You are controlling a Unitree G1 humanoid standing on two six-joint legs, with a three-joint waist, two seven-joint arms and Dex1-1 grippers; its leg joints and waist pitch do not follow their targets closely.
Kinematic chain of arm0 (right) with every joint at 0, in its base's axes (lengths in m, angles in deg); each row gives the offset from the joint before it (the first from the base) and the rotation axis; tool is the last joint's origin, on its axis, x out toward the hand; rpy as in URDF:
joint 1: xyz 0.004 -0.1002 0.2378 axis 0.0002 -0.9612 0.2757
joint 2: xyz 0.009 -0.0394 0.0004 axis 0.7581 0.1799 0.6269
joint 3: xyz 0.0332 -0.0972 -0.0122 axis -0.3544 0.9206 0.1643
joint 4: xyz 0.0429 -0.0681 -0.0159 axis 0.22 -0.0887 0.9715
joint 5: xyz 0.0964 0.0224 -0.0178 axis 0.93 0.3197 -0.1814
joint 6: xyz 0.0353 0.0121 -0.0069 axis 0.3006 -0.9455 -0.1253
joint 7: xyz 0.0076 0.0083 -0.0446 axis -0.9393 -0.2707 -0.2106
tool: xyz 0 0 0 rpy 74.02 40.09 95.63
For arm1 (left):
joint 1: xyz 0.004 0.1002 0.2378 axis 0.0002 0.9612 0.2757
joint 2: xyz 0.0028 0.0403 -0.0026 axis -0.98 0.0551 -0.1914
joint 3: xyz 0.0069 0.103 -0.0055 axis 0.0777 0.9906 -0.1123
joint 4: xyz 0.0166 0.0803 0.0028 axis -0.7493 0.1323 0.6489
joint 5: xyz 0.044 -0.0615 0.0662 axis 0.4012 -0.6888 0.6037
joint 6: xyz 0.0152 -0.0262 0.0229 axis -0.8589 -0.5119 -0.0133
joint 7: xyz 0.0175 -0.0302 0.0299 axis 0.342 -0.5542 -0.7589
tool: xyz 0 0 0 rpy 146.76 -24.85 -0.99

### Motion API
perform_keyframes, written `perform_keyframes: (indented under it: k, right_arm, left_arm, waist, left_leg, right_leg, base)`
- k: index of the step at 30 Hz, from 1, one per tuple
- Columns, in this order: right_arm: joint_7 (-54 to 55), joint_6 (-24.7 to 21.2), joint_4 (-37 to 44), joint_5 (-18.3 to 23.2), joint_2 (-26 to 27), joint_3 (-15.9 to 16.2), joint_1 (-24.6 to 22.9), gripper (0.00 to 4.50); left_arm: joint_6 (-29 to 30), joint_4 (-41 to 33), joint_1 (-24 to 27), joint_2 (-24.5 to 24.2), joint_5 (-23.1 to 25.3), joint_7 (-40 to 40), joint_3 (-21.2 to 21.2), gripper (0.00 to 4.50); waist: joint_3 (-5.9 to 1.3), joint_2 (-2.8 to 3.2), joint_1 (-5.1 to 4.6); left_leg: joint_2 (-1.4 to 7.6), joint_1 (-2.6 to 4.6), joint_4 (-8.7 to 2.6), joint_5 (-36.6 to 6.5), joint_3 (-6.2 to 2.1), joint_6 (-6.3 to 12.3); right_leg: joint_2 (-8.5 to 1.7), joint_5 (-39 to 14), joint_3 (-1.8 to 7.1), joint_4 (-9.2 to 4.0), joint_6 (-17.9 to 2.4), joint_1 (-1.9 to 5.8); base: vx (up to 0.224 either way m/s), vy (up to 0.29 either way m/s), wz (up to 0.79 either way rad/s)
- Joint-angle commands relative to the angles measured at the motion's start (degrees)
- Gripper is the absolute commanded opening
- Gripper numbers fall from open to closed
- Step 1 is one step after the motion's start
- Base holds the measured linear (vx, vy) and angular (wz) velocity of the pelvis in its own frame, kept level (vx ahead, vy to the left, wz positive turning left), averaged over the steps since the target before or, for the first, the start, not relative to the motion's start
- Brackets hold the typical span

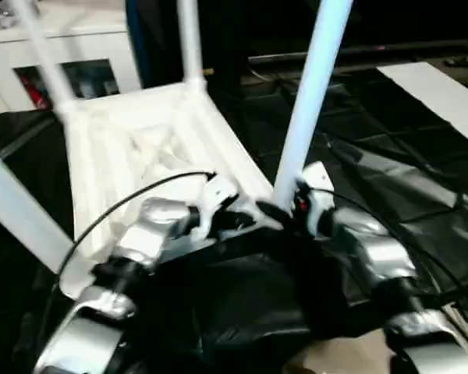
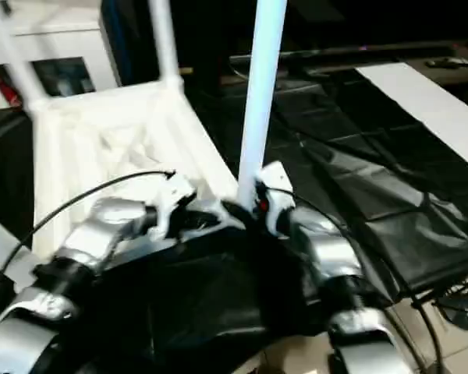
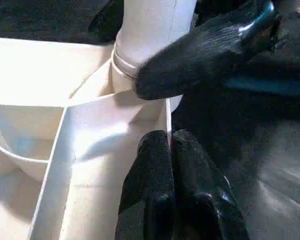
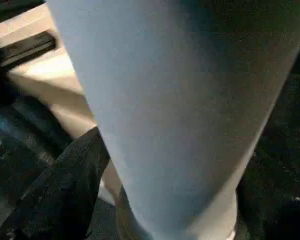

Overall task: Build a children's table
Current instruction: Rotate leg to tighten

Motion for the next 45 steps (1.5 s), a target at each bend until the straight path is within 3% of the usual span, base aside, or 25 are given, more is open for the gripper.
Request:
perform_keyframes:
  k: [1,7,13,20,26,32,35,38,40,41,45]
  right_arm:
    - [-6.6,0.2,3.0,0.7,-1.6,4.0,-1.3,3.73]
    - [-12.3,-0.7,5.6,2.3,-5.4,4.3,-3.0,3.58]
    - [-13.8,-0.7,6.1,2.5,-5.9,4.3,-3.2,3.07]
    - [-14.3,-1.5,6.7,3.1,-5.7,5.2,-3.9,2.6]
    - [-7.1,-1.3,4.5,1.1,-2.3,4.4,-3.3,2.57]
    - [10.6,-2.9,-2.0,0.0,6.1,0.4,-0.7,2.56]
    - [16.7,-3.0,-3.8,0.2,9.8,-1.3,0.4,2.56]
    - [19.7,-1.4,-5.0,-1.5,11.9,-0.8,1.0,2.56]
    - [19.6,0.6,-5.6,-2.4,12.9,0.3,1.4,2.56]
    - [18.1,1.4,-5.6,-1.8,13.2,0.4,1.5,3.12]
    - [14.3,0.1,-3.7,-1.0,11.8,1.0,0.9,3.33]
  left_arm:
    - [-1.2,-5.1,-0.8,1.1,-4.0,-6.2,2.1,0.0]
    - [1.0,-7.7,0.4,-1.8,-5.1,-11.3,3.0,0.0]
    - [2.2,-9.2,1.4,-3.3,-5.3,-13.6,3.8,0.0]
    - [2.5,-9.8,1.7,-3.5,-5.2,-12.8,3.6,0.0]
    - [2.1,-5.5,-0.6,0.0,-2.9,-3.5,1.4,0.0]
    - [4.2,0.1,-4.2,5.5,-0.4,10.1,-0.7,0.0]
    - [4.7,1.6,-5.5,8.1,0.0,15.0,-1.4,0.0]
    - [3.7,2.5,-6.0,9.6,0.4,16.7,-1.4,0.0]
    - [2.7,2.7,-6.0,10.3,0.6,16.9,-1.2,0.0]
    - [2.2,2.3,-5.7,10.2,0.8,16.2,-0.5,0.0]
    - [0.8,1.4,-4.8,9.3,1.0,14.5,0.4,0.0]
  waist:
    - [-3.73,-0.08,0.18]
    - [-3.76,-0.05,1.36]
    - [-3.66,-0.04,1.46]
    - [-3.75,-0.09,1.48]
    - [-3.65,-0.18,1.26]
    - [-3.48,-0.34,-0.04]
    - [-3.62,-0.41,-0.67]
    - [-3.77,-0.39,-0.73]
    - [-3.78,-0.33,-0.76]
    - [-3.75,-0.37,-0.76]
    - [-3.58,-0.27,-0.77]
  left_leg:
    - [4.93,1.59,-4.56,-9.3,-2.51,3.98]
    - [4.99,1.63,-4.49,-8.4,-2.39,3.96]
    - [4.97,1.72,-4.7,-10.0,-2.5,2.51]
    - [4.87,1.62,-4.59,-8.6,-2.47,2.91]
    - [4.74,1.69,-4.65,-10.2,-2.58,1.77]
    - [4.54,1.83,-4.95,-14.2,-3.04,-0.81]
    - [4.41,1.55,-4.87,-13.1,-2.99,-0.17]
    - [4.38,1.24,-4.61,-10.2,-2.82,1.77]
    - [4.39,1.22,-4.59,-10.0,-2.81,2.3]
    - [4.35,1.22,-4.56,-10.1,-2.78,2.46]
    - [4.51,1.44,-4.73,-12.2,-2.84,2.32]
  right_leg:
    - [-3.83,-6.7,2.53,-3.76,-15.7,2.4]
    - [-3.83,-5.8,2.49,-3.55,-15.7,2.37]
    - [-3.87,-8.4,2.52,-3.8,-15.2,2.25]
    - [-3.82,-6.6,2.47,-3.63,-15.3,2.31]
    - [-3.92,-9.1,2.59,-4.03,-14.9,2.18]
    - [-4.07,-17.3,2.58,-5.01,-12.4,1.94]
    - [-3.9,-14.9,2.58,-4.83,-12.5,2.07]
    - [-3.92,-10.2,2.56,-4.45,-13.5,2.3]
    - [-3.96,-9.8,2.52,-4.43,-13.7,2.35]
    - [-3.91,-10.0,2.51,-4.47,-13.7,2.38]
    - [-3.88,-12.9,2.55,-4.78,-13.3,2.21]
  base:
    - [0.0,0.0,0.0]
    - [0.0,0.0,0.0]
    - [0.0,0.0,0.0]
    - [0.0,0.0,0.0]
    - [0.0,0.0,0.0]
    - [0.0,0.0,0.0]
    - [0.0,0.0,0.0]
    - [0.0,0.0,0.0]
    - [0.0,0.0,0.0]
    - [0.0,0.0,0.0]
    - [0.0,0.0,0.0]
